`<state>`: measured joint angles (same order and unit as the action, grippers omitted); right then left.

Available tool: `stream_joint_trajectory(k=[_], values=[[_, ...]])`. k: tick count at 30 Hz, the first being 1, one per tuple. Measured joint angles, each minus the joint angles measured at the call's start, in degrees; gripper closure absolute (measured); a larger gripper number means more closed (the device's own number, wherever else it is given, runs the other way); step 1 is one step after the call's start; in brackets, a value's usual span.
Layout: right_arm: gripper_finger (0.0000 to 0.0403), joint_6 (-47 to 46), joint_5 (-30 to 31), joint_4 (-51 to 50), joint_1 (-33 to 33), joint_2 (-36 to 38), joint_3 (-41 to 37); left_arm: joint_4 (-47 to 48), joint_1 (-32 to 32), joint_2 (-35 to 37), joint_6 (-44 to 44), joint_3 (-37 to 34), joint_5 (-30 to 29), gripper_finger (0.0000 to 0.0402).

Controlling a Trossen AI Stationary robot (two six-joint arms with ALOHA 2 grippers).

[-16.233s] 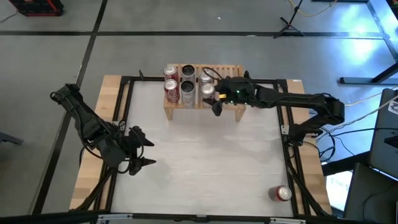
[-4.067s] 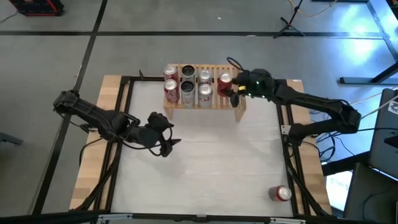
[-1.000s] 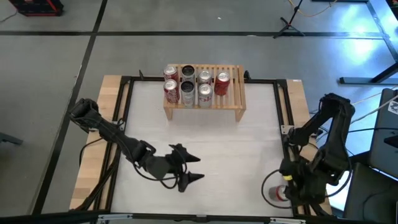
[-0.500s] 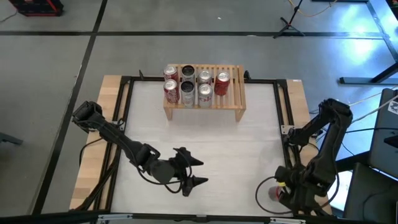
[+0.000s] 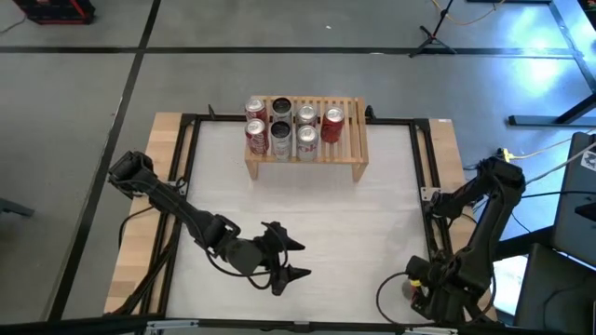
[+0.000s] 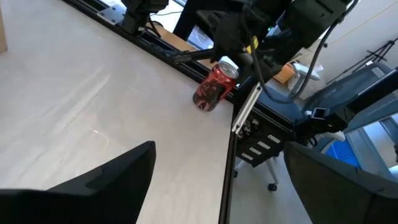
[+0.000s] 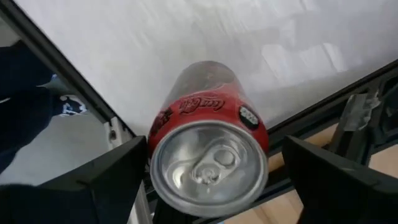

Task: Place canned beverage on shelf
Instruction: Put the dark red soda can on the shelf aligned with the dark red soda can

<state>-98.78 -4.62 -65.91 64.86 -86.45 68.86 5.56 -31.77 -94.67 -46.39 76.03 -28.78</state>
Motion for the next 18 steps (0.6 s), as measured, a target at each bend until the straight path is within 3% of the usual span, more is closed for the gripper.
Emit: stream_joint_trajectory(k=[6, 12, 18], values=[[0.0046, 0.86, -1.08, 1.81, -0.01, -3.03, 0.0, 0.06, 0.04, 0.0, 0.22, 0.0, 1.1, 0.005], [0.0129, 0.69, -2.52, 1.58, -1.33, -4.14, 0.04, 2.29, 0.15, 0.0, -0.26, -0.02, 1.51, 0.005], [0.0134, -1.97, -0.66, 1.35, -6.24, -3.85, 0.14, 8.1, 0.14, 2.2, -2.05, -0.02, 0.68, 0.005]])
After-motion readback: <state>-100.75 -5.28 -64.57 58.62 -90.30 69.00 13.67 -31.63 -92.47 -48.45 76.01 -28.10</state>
